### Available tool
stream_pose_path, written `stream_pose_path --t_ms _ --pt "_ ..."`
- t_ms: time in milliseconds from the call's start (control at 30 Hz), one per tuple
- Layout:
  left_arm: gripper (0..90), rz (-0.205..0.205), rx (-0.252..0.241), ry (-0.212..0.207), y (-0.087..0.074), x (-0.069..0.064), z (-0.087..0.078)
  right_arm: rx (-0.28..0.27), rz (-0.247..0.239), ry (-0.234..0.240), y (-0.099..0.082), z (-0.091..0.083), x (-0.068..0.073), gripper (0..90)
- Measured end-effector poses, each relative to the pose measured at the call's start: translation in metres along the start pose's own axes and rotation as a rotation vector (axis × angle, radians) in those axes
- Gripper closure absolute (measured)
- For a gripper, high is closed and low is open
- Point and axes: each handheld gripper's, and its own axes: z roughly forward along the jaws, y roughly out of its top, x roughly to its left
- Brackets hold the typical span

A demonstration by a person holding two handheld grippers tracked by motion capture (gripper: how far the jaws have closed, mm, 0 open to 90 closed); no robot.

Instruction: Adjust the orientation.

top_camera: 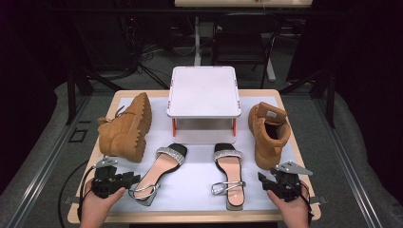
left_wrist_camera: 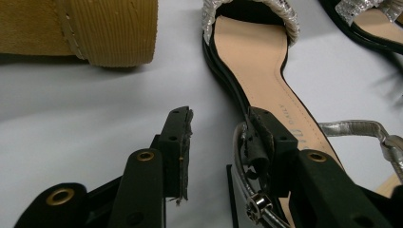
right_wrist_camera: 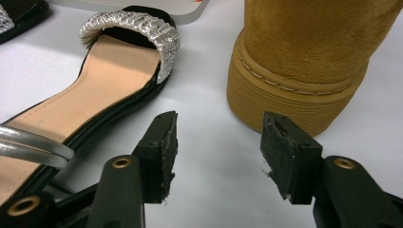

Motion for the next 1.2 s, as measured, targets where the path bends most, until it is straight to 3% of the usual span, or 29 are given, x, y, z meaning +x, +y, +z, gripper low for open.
stream_pose_path --t_ms 300,467,600,1000,1200 --pt "54.9 0.028 -0.016 0.037 -0.001 -0.002 -0.003 0.039 -0.007 0.011 0.004 0.0 0.014 36.3" --pt "51.7 0.038 -0.042 0.038 -0.001 -0.003 -0.008 0.073 -0.018 0.031 0.007 0.002 0.023 33.6" --pt "50.8 0.04 -0.05 0.038 -0.001 -0.003 -0.009 0.066 -0.033 0.036 0.014 0.001 0.032 33.1" --pt "50.8 0.054 -0.035 0.035 -0.001 -0.009 -0.007 0.069 -0.059 0.066 0.037 -0.003 0.045 38.3" --pt "50.9 0.055 -0.031 0.04 -0.001 -0.009 -0.005 0.047 -0.071 0.091 0.038 -0.008 0.051 44.6"
